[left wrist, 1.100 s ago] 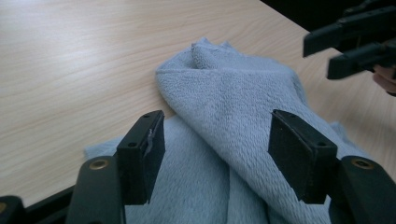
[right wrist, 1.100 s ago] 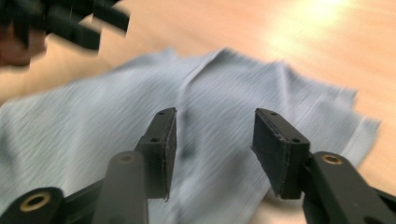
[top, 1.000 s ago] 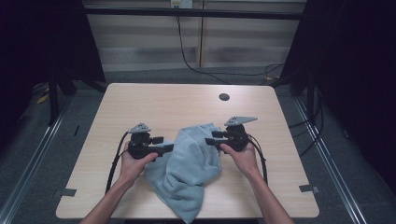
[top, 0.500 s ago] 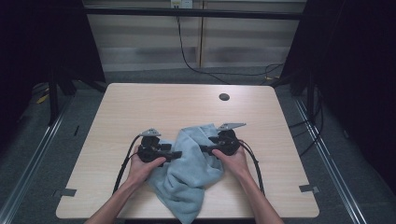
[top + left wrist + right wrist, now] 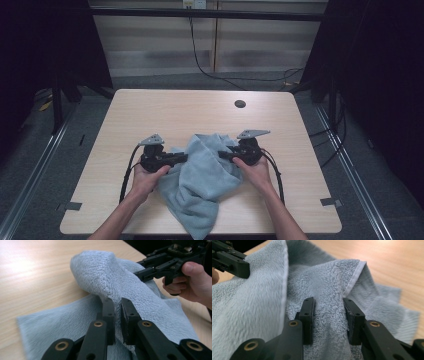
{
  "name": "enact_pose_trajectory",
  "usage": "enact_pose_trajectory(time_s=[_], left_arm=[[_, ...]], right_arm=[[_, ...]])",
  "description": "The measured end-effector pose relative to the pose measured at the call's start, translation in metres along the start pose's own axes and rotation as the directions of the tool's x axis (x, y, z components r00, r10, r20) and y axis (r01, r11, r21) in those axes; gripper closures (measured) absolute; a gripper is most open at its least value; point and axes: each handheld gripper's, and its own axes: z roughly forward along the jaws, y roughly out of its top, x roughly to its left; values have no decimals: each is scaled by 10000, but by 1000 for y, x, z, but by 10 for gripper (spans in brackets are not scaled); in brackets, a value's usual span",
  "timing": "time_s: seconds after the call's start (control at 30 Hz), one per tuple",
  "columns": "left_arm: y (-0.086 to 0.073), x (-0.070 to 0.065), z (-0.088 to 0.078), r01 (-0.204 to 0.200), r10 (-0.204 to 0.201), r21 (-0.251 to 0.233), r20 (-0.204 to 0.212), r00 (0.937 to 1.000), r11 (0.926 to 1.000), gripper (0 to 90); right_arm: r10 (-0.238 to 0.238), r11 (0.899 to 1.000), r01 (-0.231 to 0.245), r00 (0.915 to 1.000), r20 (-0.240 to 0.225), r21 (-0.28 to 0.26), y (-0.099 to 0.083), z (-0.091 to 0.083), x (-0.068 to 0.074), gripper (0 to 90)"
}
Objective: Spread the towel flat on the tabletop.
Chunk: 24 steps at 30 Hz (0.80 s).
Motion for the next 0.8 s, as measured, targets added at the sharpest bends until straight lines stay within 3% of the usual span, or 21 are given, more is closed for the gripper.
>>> enact_pose_trajectory(time_s=[0.13, 0.2, 0.3, 0.43, 0.57, 0.63, 0.67, 0.7, 0.73, 0.77, 0.8], left_arm=[[3, 0, -10, 63, -65, -417, -41, 10000, 9991, 844], [6, 0, -17, 34, -38, -671, -63, 10000, 9977, 846], [9, 0, -27, 82, -105, -1063, -211, 9997, 9943, 848], [22, 5, -47, 255, -317, -1914, -294, 9991, 9812, 850], [33, 7, -58, 237, -370, -2312, -537, 9979, 9726, 851], [50, 4, -71, -83, -142, -2618, -839, 9964, 9651, 851], [50, 4, -71, -83, -142, -2618, -839, 9964, 9651, 851], [63, 0, -81, -372, 96, -2851, -978, 9952, 9578, 851], [63, 0, -81, -372, 96, -2851, -978, 9952, 9578, 851], [69, -2, -85, -541, 214, -2984, -1118, 9935, 9529, 851], [75, -5, -89, -642, 300, -3120, -1134, 9931, 9479, 851]], right_arm=[[156, 9990, -151, 9998, 94, -411, 3, -11, -4, 664], [303, 9963, -264, 9984, 471, -816, 7, -24, -8, 770], [354, 9923, -226, 9940, 1038, -1219, 15, -41, -13, 810], [395, 9860, -116, 9854, 1654, -1661, 30, -64, -18, 824], [536, 9774, -38, 9717, 2303, -2115, 49, -82, -23, 828], [528, 9766, 9, 9685, 2435, -2152, 63, -88, -26, 828], [405, 9779, 157, 9641, 2622, -2087, 70, -91, -27, 828], [377, 9768, 212, 9626, 2681, -2133, 78, -94, -27, 828], [344, 9739, 284, 9623, 2698, -2254, 86, -98, -27, 827], [344, 9739, 284, 9623, 2698, -2254, 86, -98, -27, 827], [126, 9673, 609, 9580, 2863, -2462, 103, -107, -23, 828]])
